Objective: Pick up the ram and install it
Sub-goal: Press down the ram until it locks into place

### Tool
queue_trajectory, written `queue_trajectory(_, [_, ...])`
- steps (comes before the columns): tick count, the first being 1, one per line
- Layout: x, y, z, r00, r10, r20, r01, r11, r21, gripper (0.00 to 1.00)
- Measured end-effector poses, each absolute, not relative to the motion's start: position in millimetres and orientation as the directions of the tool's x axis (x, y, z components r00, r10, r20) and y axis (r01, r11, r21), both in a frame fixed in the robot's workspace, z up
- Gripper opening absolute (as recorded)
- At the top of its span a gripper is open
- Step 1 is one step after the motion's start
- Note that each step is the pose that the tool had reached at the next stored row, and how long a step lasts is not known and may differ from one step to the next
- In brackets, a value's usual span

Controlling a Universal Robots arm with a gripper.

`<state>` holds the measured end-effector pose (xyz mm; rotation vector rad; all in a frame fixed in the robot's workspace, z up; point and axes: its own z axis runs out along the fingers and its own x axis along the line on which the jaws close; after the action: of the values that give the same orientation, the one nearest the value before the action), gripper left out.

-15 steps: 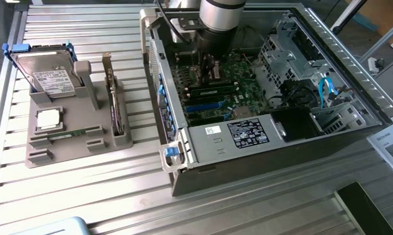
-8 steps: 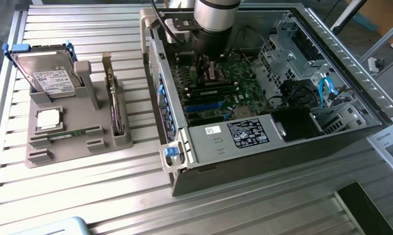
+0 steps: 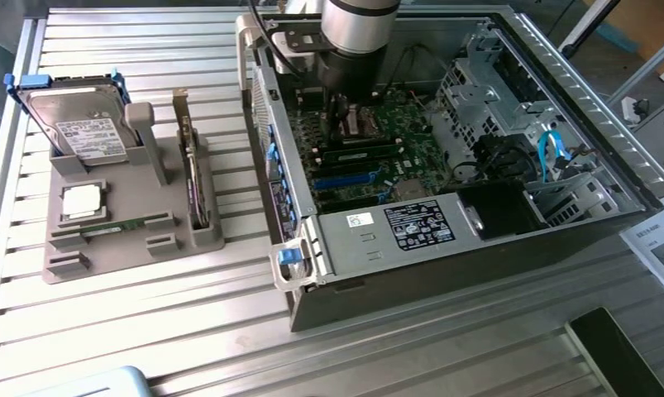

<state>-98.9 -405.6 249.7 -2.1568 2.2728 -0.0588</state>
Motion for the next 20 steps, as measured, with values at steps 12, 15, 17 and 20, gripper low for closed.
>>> queue_trajectory(12, [-99, -406, 242, -0.053, -0.998, 0.02, -0.998, 0.052, -0.034, 0.11])
queue_trajectory(15, [-100, -406, 239, -0.053, -0.998, 0.02, -0.998, 0.052, -0.035, 0.11])
queue_trajectory(17, [-100, -406, 239, -0.053, -0.998, 0.02, -0.998, 0.052, -0.035, 0.11])
queue_trajectory(20, [-100, -406, 238, -0.053, -0.998, 0.02, -0.998, 0.052, -0.035, 0.11])
